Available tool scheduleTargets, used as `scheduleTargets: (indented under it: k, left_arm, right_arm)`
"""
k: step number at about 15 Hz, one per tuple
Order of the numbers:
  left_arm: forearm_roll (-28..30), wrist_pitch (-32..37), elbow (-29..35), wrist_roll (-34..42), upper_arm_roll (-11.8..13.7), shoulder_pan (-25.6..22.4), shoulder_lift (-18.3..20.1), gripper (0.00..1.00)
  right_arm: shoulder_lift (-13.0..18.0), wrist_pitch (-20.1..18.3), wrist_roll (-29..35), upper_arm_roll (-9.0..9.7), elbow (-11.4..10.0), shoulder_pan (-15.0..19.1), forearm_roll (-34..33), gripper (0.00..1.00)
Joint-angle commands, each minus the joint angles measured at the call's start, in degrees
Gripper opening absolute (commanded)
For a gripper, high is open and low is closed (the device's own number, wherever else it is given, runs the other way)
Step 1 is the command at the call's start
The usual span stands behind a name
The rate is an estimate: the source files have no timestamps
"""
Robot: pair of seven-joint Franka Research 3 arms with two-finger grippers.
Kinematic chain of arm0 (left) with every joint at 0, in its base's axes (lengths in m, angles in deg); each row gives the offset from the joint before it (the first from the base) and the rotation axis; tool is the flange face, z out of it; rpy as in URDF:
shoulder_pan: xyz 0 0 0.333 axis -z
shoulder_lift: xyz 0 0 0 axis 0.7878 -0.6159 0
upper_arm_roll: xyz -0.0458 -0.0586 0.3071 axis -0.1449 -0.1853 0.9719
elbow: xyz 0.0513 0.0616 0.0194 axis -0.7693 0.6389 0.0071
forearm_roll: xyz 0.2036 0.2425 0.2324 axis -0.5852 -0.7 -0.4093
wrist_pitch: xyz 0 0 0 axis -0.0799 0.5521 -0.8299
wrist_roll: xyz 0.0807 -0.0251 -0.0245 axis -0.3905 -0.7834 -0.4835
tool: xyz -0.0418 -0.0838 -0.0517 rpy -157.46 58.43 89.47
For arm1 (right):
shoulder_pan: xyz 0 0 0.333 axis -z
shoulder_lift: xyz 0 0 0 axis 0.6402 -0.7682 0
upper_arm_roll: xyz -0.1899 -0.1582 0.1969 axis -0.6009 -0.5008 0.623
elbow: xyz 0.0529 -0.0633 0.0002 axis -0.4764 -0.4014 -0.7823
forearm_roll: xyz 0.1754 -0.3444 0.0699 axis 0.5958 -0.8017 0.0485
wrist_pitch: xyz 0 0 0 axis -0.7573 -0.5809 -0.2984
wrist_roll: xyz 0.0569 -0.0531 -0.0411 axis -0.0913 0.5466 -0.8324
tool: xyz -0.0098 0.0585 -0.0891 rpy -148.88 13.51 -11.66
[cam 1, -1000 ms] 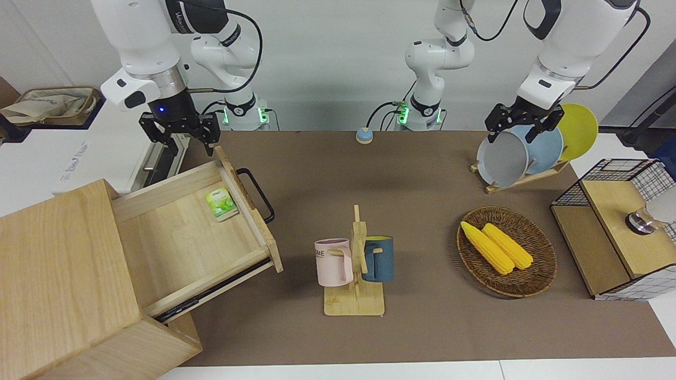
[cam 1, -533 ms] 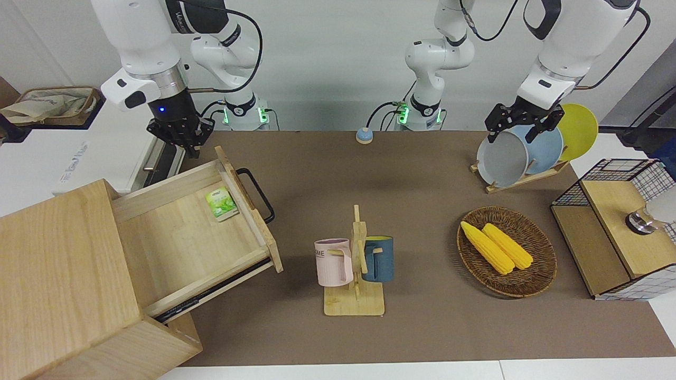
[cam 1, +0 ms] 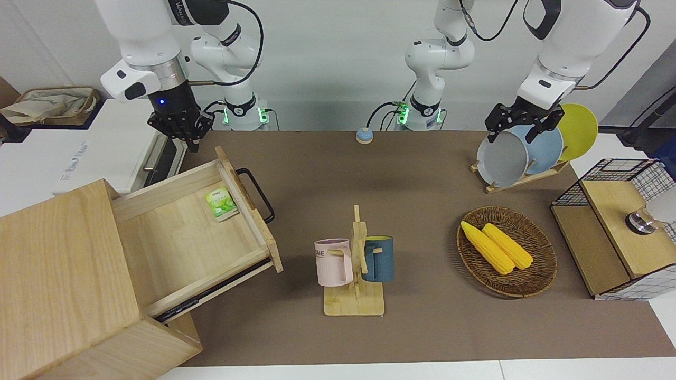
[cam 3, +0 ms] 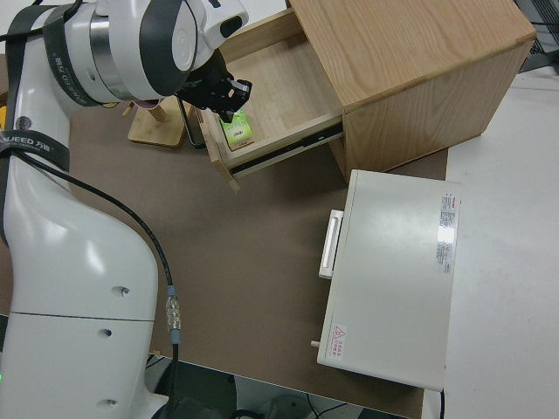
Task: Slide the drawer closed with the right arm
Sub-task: 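Move the right gripper toward the black handle of the open wooden drawer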
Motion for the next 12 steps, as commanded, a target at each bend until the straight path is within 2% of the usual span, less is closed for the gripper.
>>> scheduleTargets:
  k: [1,3,7,9,12]
  left_arm:
    - [-1.0,1.1,-1.5,0.6,-0.4,-0.2,-0.7,0.99]
    - [-1.0,1.1,-1.5,0.6,-0.4,-0.2,-0.7,0.99]
    - [-1.0,1.1,-1.5,0.6,-0.4,-0.2,-0.7,0.99]
    - [-1.0,1.1,-1.5,0.6,-0.4,-0.2,-0.7,0.99]
    - [-1.0,1.1,-1.5,0.6,-0.4,-0.2,-0.7,0.99]
  right_arm:
    - [1.2,-2.4,7.6,-0.07,0.8,-3.2,-0.3,0.000]
    - [1.2,-2.2,12.0,0.02,0.8,-5.3,-0.3,0.000]
    - [1.0,-1.3,25.0,0.02,0.8,-10.3,-0.3,0.000]
    - [0.2,0.8,34.8,0.02,0.7,-13.6,-0.3,0.000]
    - [-1.9,3.2,45.2,0.11,0.7,-16.5,-0.3,0.000]
